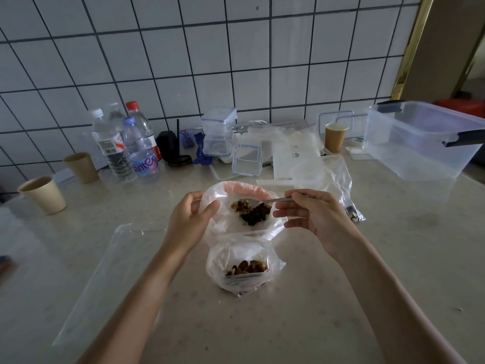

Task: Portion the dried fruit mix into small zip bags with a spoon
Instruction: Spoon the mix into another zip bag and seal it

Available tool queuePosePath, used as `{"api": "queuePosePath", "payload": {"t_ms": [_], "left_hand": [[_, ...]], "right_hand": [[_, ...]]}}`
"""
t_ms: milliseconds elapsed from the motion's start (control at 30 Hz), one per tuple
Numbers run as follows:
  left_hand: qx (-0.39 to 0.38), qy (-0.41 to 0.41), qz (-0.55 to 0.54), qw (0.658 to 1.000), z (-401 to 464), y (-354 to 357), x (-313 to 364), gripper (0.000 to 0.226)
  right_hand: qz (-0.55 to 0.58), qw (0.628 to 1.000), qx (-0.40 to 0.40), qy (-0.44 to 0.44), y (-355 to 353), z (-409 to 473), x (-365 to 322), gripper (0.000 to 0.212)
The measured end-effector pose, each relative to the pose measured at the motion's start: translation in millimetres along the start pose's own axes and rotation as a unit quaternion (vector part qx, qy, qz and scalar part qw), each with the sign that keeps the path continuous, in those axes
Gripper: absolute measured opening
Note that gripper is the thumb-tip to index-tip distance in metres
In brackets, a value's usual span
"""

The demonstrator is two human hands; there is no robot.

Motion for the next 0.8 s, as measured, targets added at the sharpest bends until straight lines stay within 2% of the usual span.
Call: {"api": "queuePosePath", "payload": {"t_ms": [67, 133, 233, 300, 333, 400, 467, 533, 700, 800], "left_hand": [[0.002, 0.034, 0.027, 0.999, -0.5, -7.8, 1.3, 0.054], [0.018, 0.083, 0.045, 0.995, -5.4, -18.2, 2.6, 0.055], [0.069, 0.17, 0.088, 0.979, -23.8, -34.0, 5.2, 0.033], [0.084, 0.201, 0.109, 0.97, -37.5, -40.5, 5.4, 0.021], [0.077, 0.198, 0.106, 0.971, -43.7, -42.4, 5.1, 0.017], [0.034, 0.168, 0.097, 0.98, -56.3, -43.8, 2.9, 0.025], [-0.019, 0.134, 0.111, 0.985, -65.5, -41.3, -0.9, 0.029], [-0.057, 0.107, 0.123, 0.985, -70.8, -36.5, -4.9, 0.024], [-0.05, 0.082, 0.141, 0.985, -68.8, -29.9, -3.1, 0.024], [-0.03, 0.085, 0.158, 0.983, -65.2, -27.3, -2.4, 0.027]], "right_hand": [[0.005, 1.0, -0.018, -0.013, 0.1, -2.0, -4.6, 0.023], [0.009, 0.999, -0.036, -0.026, 0.1, -4.0, -9.1, 0.024], [0.021, 0.997, -0.057, -0.041, 1.1, -7.5, -15.5, 0.025], [0.028, 0.996, -0.071, -0.051, 1.7, -10.7, -19.7, 0.024], [0.03, 0.995, -0.079, -0.056, 1.5, -12.2, -21.7, 0.025], [0.018, 0.993, -0.095, -0.067, 0.2, -15.3, -24.7, 0.026], [-0.019, 0.99, -0.114, -0.082, -1.6, -17.1, -27.0, 0.028], [-0.077, 0.983, -0.133, -0.101, -3.6, -18.1, -28.4, 0.03], [-0.23, 0.938, -0.155, -0.208, -6.7, -19.0, -32.5, 0.029], [-0.257, 0.914, -0.171, -0.263, -7.6, -19.8, -34.4, 0.029]]}}
Point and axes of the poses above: each hand's wrist, its own z-axis towards the middle knuckle, its own y-axis out of the palm, x = y × z, the point moved 2 cm from there along z, towards the middle knuckle, and after that the axes turned 13 degrees about x, right-handed, at the moved point
